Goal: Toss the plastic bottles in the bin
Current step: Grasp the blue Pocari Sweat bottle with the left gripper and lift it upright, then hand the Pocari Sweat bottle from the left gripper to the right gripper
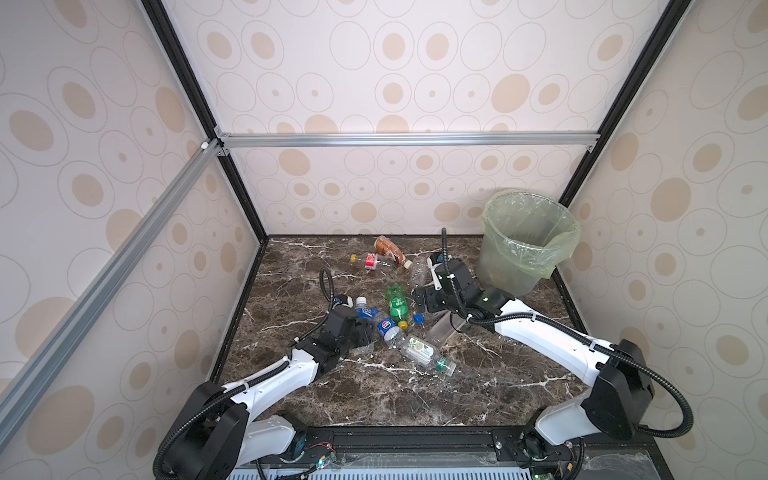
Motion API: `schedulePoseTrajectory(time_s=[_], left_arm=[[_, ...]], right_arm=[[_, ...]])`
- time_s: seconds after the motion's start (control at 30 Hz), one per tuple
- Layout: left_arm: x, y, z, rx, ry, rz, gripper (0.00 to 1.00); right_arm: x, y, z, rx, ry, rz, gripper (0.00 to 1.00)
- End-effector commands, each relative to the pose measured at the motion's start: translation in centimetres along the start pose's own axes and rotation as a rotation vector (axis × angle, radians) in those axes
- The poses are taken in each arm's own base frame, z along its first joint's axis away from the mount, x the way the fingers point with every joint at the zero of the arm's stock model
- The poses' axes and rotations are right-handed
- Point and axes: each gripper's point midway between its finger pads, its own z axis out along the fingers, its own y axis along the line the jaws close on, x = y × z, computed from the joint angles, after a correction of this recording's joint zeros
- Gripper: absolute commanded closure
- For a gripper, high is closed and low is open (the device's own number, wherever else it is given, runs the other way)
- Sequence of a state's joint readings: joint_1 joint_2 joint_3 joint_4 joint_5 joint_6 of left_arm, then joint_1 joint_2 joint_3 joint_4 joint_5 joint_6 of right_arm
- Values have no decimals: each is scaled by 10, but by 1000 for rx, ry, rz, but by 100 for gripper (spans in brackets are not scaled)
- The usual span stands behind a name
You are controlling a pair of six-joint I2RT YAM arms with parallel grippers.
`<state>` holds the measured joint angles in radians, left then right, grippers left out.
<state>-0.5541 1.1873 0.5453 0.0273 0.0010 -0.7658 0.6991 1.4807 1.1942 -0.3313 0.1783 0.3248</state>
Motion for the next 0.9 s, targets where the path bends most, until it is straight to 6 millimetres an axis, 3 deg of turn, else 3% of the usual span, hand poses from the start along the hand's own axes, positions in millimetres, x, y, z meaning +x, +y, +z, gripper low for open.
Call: schedulePoseTrajectory(time_s=[0.0, 0.27, 0.4, 0.63, 0.87], left_arm=[[-39, -23, -16, 56, -116, 107, 44], [-103, -82, -47, 226, -329, 240, 43], [-121, -110, -54, 308, -377, 288, 43], [-133, -144, -57, 418, -409, 342, 43], [-134, -165, -60, 457, -419, 389, 42]], right_arm=[[-28, 14, -19, -109, -41, 86, 0], [-85, 33, -48, -258, -113, 184, 0], [-108, 40, -58, -334, -137, 240, 0], [-135, 54, -68, -415, -170, 272, 3], [-143, 64, -58, -460, -156, 303, 9]])
